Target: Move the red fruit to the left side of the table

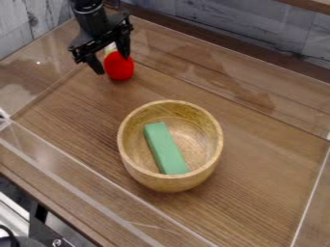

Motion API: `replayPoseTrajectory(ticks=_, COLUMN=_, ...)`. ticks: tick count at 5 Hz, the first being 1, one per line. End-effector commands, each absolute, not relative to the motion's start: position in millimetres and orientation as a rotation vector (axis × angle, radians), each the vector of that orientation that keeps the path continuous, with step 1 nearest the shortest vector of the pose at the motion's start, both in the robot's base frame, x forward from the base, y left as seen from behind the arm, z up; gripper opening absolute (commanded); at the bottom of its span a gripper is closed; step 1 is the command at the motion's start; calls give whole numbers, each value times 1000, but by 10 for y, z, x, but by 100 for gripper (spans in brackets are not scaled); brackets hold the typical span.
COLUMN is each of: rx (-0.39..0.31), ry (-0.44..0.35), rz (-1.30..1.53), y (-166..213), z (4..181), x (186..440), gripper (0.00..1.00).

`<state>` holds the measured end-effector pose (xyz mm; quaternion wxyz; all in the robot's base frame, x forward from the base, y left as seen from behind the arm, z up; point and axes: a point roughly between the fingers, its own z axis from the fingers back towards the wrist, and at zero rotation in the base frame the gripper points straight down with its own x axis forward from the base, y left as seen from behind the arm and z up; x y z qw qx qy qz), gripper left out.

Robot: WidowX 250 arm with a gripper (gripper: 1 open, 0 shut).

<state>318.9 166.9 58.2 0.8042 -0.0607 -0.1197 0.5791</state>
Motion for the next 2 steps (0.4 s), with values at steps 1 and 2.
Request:
replayPoseTrajectory(ticks=1, rx=-121, ry=-319, rz=1232, y=1722, z=670, x=3302, gripper=100)
replayPoseTrajectory(ticks=2, rx=-99, ry=-326, rz=1231, y=1769, z=673, x=3255, gripper=100)
